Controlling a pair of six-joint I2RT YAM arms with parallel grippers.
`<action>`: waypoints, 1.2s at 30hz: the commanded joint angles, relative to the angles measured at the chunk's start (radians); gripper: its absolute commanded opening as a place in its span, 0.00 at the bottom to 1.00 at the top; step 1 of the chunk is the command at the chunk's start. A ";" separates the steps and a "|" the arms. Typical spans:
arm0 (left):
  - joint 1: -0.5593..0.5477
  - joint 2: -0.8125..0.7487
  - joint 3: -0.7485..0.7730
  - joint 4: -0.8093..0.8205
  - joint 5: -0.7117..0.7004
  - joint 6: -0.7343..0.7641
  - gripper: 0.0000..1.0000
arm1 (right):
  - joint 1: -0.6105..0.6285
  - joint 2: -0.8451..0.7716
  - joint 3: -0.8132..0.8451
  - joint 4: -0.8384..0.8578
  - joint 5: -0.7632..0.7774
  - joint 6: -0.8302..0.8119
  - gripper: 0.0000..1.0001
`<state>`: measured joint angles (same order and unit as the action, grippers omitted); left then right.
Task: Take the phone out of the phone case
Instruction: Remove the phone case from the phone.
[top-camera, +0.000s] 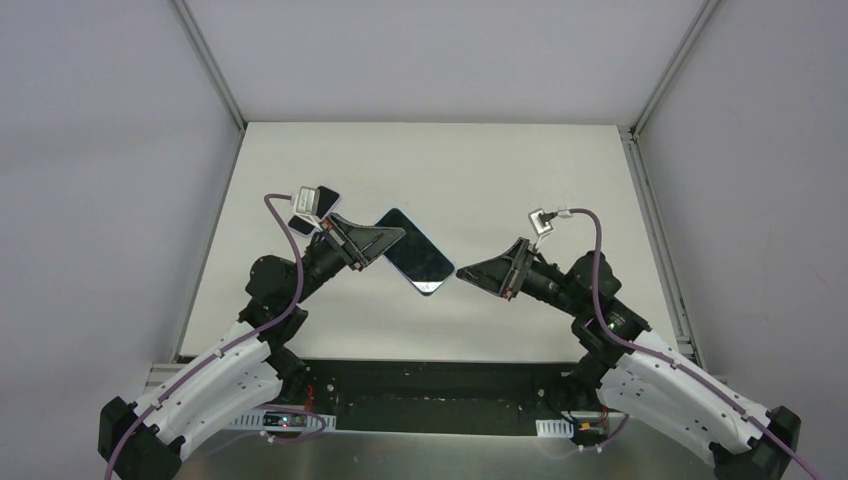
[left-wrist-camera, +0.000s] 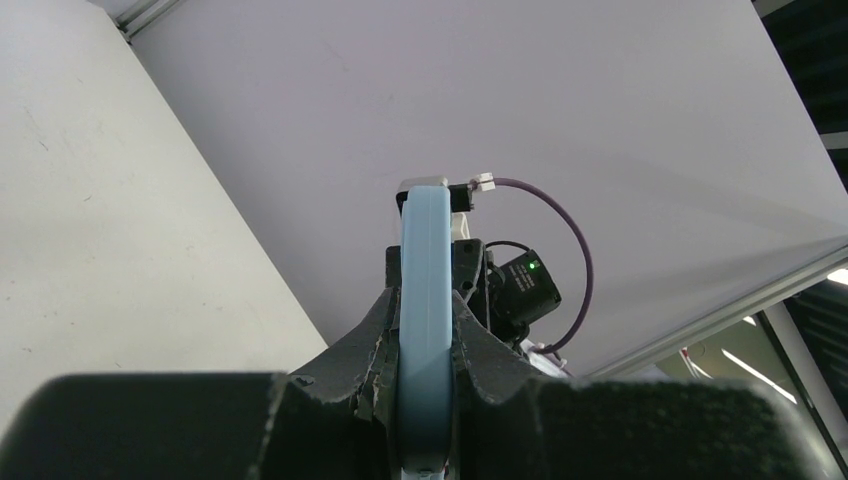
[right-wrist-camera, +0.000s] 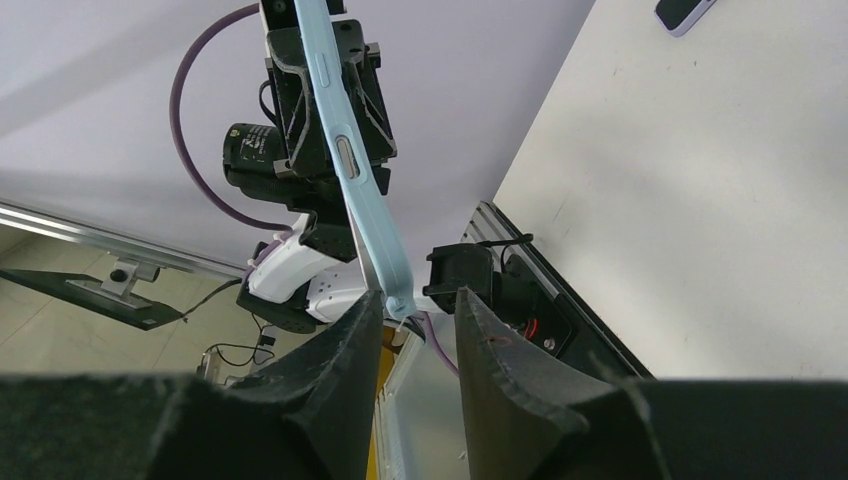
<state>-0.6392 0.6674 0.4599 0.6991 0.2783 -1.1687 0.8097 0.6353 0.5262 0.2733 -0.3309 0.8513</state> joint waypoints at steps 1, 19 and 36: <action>0.010 -0.012 0.016 0.117 -0.014 -0.031 0.00 | 0.008 0.009 0.058 0.022 -0.017 -0.020 0.35; 0.010 -0.013 0.021 0.117 -0.002 -0.036 0.00 | 0.009 0.071 0.074 -0.010 0.044 -0.022 0.30; 0.010 -0.007 0.031 0.117 0.001 -0.042 0.00 | 0.009 0.129 0.104 -0.055 0.088 -0.022 0.21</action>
<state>-0.6266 0.6743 0.4599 0.6876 0.2554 -1.1618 0.8162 0.7506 0.5892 0.2317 -0.2657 0.8459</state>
